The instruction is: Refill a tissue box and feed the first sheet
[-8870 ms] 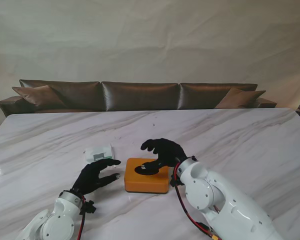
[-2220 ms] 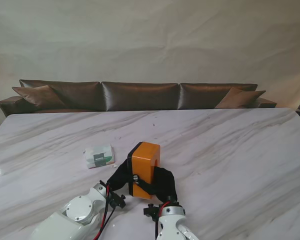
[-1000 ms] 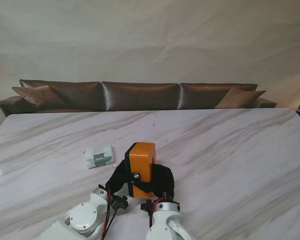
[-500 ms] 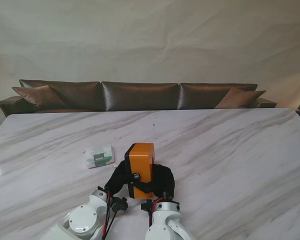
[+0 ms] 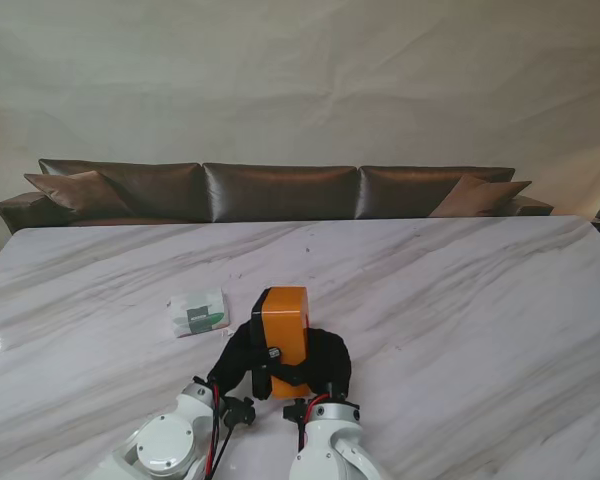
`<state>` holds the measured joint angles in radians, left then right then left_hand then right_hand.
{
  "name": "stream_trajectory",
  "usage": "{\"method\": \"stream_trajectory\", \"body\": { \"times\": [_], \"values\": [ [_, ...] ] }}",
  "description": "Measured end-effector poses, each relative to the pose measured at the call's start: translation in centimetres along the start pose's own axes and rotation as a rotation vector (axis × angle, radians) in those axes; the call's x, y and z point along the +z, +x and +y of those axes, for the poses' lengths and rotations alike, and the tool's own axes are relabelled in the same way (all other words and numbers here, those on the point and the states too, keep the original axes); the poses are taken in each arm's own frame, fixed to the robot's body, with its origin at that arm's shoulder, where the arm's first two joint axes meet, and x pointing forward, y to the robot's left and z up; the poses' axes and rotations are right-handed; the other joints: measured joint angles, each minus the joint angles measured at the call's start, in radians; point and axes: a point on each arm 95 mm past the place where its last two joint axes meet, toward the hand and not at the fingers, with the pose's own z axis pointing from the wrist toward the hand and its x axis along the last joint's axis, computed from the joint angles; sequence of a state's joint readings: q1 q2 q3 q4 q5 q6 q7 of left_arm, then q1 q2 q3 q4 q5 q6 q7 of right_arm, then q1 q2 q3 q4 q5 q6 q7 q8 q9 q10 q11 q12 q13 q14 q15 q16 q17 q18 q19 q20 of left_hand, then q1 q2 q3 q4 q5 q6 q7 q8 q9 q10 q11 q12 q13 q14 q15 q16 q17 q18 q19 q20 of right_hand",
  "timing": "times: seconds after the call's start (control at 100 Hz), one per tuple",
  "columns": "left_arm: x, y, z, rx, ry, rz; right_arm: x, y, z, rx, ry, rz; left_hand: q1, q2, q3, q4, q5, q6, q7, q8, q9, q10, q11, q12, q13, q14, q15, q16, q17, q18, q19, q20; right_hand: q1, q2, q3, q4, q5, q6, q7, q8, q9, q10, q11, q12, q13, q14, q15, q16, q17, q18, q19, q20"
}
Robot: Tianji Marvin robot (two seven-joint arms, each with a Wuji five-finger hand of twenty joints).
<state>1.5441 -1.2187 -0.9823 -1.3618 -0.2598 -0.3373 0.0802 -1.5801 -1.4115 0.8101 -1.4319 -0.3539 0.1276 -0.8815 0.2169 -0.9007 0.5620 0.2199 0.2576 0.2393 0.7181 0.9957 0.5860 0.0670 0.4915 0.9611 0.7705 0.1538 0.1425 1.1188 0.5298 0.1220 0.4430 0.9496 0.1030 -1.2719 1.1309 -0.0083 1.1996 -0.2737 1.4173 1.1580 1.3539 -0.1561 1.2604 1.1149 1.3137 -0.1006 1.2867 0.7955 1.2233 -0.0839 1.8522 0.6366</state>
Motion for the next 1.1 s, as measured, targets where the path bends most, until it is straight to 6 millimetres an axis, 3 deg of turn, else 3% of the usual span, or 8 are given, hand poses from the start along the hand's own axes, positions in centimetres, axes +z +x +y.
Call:
{"method": "stream_trajectory", "body": {
  "times": [0.17, 0.86, 0.95, 1.03, 1.04, 1.06, 1.1],
  "values": [
    [-0.1, 0.1, 0.1, 0.008, 0.001, -0.005, 0.1, -0.1, 0.2, -0.003, -0.002, -0.011, 0.0, 0.0, 0.008, 0.005, 0.002, 0.0, -0.008, 0.0, 0.0, 0.0, -0.007, 0.0, 0.0, 0.0, 0.0, 0.0, 0.002, 0.0, 0.0, 0.001, 0.0, 0.0, -0.051, 0.0, 0.0, 0.0, 0.0, 0.0, 0.0, 0.0, 0.0, 0.0, 0.0, 0.0, 0.0, 0.0, 0.0, 0.0, 0.0, 0.0],
    [-0.2, 1.6, 0.1, 0.164, -0.032, -0.026, -0.3, -0.6, 1.9, -0.025, 0.089, -0.009, 0.0, -0.012, 0.008, 0.006, 0.025, 0.008, -0.008, 0.0, 0.03, 0.0, -0.007, 0.005, 0.041, -0.002, -0.001, 0.01, 0.023, 0.0, 0.0, 0.005, 0.006, 0.033, -0.038, 0.0, 0.009, 0.0, 0.0, 0.0, 0.0, 0.0, 0.026, 0.0, -0.019, 0.0, 0.0, 0.0, -0.007, 0.001, 0.0, 0.0],
    [-0.3, 1.6, -0.1, 0.176, -0.029, -0.032, -0.3, -0.6, 2.0, -0.039, 0.088, -0.008, 0.0, -0.013, 0.008, 0.019, 0.033, 0.008, -0.008, 0.0, 0.036, 0.0, -0.007, 0.006, 0.049, -0.003, -0.001, 0.016, 0.025, 0.0, 0.0, 0.005, 0.006, 0.033, -0.038, 0.0, 0.009, 0.0, 0.0, 0.0, 0.0, 0.0, 0.027, 0.0, -0.02, 0.0, 0.0, 0.0, -0.008, 0.001, 0.0, 0.0],
    [-0.5, 1.6, -0.2, 0.186, -0.029, -0.037, -0.3, -0.8, 2.1, -0.052, 0.083, -0.01, -0.002, -0.015, 0.008, 0.02, 0.04, 0.007, -0.008, 0.0, 0.036, 0.0, -0.007, 0.005, 0.051, -0.003, 0.011, 0.076, 0.026, 0.0, 0.0, 0.005, 0.044, 0.034, -0.038, 0.011, 0.009, 0.0, 0.0, 0.0, 0.0, 0.002, 0.037, 0.0, -0.023, 0.001, 0.002, 0.016, -0.011, 0.002, 0.0, 0.0],
    [-0.5, 1.6, -0.3, 0.187, -0.029, -0.038, -0.2, -0.8, 2.2, -0.054, 0.082, -0.011, -0.002, -0.015, 0.008, 0.02, 0.047, 0.007, -0.008, 0.0, 0.042, 0.001, 0.016, 0.044, 0.052, -0.002, 0.016, 0.085, 0.026, 0.0, 0.0, 0.005, 0.054, 0.034, -0.038, 0.011, 0.009, 0.0, 0.0, 0.0, 0.0, 0.003, 0.05, 0.0, -0.026, 0.003, 0.023, 0.025, -0.011, 0.002, 0.0, 0.0],
    [-0.5, 1.5, -0.3, 0.189, -0.028, -0.039, -0.2, -0.8, 2.2, -0.058, 0.079, -0.012, -0.047, -0.022, 0.008, 0.02, 0.083, 0.007, -0.003, 0.004, 0.063, 0.008, 0.113, 0.063, 0.078, 0.0, 0.126, 0.089, 0.029, 0.0, 0.005, 0.005, 0.176, 0.045, -0.034, 0.012, 0.011, 0.0, 0.0, 0.0, 0.0, 0.011, 0.059, 0.001, -0.037, 0.012, 0.038, 0.039, -0.015, 0.011, 0.01, 0.0],
    [-0.6, 1.6, -0.4, 0.192, -0.028, -0.039, -0.1, -1.1, 2.4, -0.071, 0.072, -0.018, -0.094, -0.022, 0.008, 0.021, 0.103, -0.007, 0.016, 0.013, 0.086, 0.008, 0.139, 0.071, 0.092, 0.0, 0.147, 0.092, 0.03, 0.0, 0.005, 0.005, 0.296, 0.055, -0.032, 0.012, 0.011, 0.013, 0.0, 0.0, 0.0, 0.02, 0.059, 0.0, -0.039, 0.023, 0.046, 0.043, -0.017, 0.026, 0.04, 0.001]
  ]
}}
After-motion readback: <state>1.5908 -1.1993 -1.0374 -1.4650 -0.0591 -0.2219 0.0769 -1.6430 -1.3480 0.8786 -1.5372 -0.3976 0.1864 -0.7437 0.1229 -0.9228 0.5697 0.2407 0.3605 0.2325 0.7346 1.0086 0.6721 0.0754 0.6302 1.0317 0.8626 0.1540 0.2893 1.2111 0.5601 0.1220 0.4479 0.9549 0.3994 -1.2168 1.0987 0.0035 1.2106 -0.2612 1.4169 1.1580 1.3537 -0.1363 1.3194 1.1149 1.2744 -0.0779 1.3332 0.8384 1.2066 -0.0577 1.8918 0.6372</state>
